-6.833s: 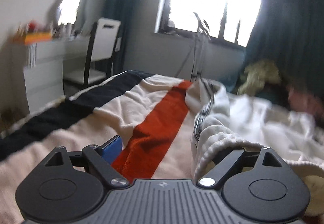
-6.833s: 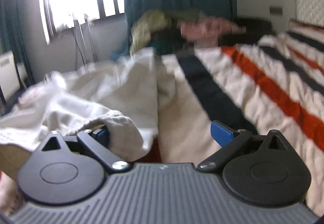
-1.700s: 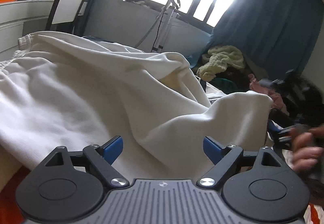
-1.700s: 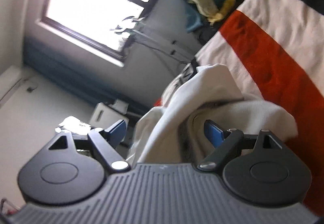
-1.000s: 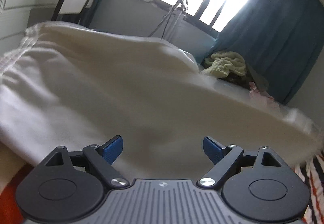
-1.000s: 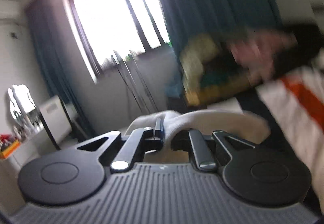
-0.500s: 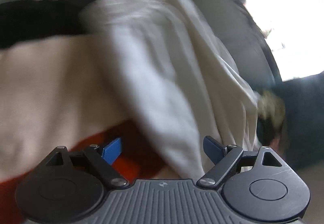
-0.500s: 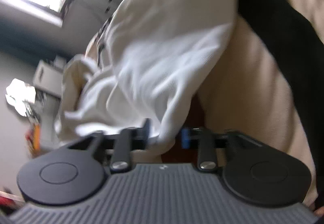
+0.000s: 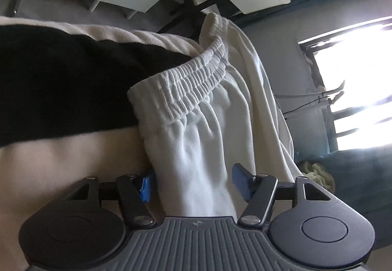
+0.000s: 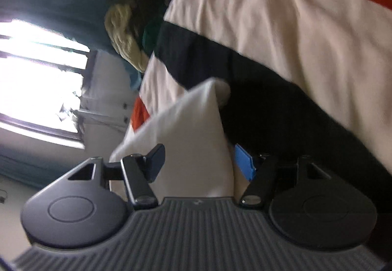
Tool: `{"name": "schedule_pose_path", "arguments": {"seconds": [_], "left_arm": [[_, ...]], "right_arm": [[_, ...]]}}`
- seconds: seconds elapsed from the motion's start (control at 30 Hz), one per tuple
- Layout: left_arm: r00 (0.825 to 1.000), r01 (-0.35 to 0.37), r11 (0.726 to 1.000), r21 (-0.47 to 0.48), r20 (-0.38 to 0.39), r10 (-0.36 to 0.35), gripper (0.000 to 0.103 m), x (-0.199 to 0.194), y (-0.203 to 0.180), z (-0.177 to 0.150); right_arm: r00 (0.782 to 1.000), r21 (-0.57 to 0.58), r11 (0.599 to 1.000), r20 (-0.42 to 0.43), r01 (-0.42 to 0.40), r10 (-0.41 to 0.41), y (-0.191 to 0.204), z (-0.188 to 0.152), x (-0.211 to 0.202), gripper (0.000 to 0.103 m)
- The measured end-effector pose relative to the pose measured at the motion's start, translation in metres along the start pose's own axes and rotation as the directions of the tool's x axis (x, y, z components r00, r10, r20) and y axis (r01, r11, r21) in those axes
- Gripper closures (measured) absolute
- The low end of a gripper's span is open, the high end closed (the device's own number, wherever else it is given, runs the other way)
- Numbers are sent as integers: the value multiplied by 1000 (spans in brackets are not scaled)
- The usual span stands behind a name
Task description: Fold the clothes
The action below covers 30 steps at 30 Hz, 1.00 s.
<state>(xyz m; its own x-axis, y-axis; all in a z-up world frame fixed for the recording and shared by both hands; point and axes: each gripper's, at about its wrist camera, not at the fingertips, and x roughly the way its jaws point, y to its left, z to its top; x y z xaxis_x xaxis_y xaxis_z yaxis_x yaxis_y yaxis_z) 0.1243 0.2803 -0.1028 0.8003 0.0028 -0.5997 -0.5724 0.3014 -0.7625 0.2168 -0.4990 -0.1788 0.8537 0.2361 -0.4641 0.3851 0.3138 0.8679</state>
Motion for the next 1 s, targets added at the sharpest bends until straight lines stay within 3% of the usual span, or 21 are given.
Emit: {"name": "schedule_pose_path", "arguments": {"seconds": [0.13, 0.17, 0.2, 0.23, 0.27, 0.37, 0.43, 0.5, 0.6, 0.67, 0.73, 0.87, 1.0], "left_arm": [[1000, -7, 1000, -24, 12, 8, 60, 11, 3, 0], [1000, -2, 1000, -6, 31, 2, 72, 9, 1, -1], [999, 3, 1000, 13, 51, -4, 82, 7, -1, -3], [998, 8, 999, 32, 70, -10, 85, 6, -4, -4], [996, 13, 999, 51, 89, -17, 92, 4, -6, -6], [983, 77, 993, 93, 162, -91, 94, -14, -14, -10], [957, 122, 983, 136, 248, -153, 94, -35, -18, -11], [938, 187, 977, 101, 276, -208, 94, -51, -11, -10], [932, 202, 976, 75, 292, -216, 94, -67, 0, -11], [930, 212, 976, 50, 297, -217, 94, -74, 8, -12], [931, 200, 979, 39, 304, -202, 94, -82, 12, -15], [929, 185, 983, 23, 322, -182, 94, -104, 23, -17], [922, 186, 983, 1, 346, -175, 94, -132, 35, -16]], "right_arm": [[1000, -59, 998, -11, -18, 17, -1, 10, 28, 40], [1000, -75, 997, -9, -19, 19, 0, 13, 33, 42], [1000, -97, 995, 3, -10, 11, 2, 15, 33, 55], [999, -128, 991, 39, 23, -18, 6, 15, 33, 95], [994, -165, 984, 94, 70, -55, 11, 14, 29, 98], [966, -221, 971, 258, 93, -34, 22, 17, -5, 98], [932, -199, 974, 362, 112, -33, 25, 23, -34, 98], [899, -141, 982, 434, 126, -53, 19, 27, -66, 98], [852, -45, 988, 513, 145, -102, 5, 31, -113, 98], [846, 34, 985, 508, 169, -163, -5, 28, -135, 98], [855, 140, 974, 469, 179, -224, -22, 23, -155, 98], [863, 339, 916, 376, 212, -338, -58, 2, -184, 98], [839, 363, 912, 422, 191, -343, -62, -27, -218, 98]]}}
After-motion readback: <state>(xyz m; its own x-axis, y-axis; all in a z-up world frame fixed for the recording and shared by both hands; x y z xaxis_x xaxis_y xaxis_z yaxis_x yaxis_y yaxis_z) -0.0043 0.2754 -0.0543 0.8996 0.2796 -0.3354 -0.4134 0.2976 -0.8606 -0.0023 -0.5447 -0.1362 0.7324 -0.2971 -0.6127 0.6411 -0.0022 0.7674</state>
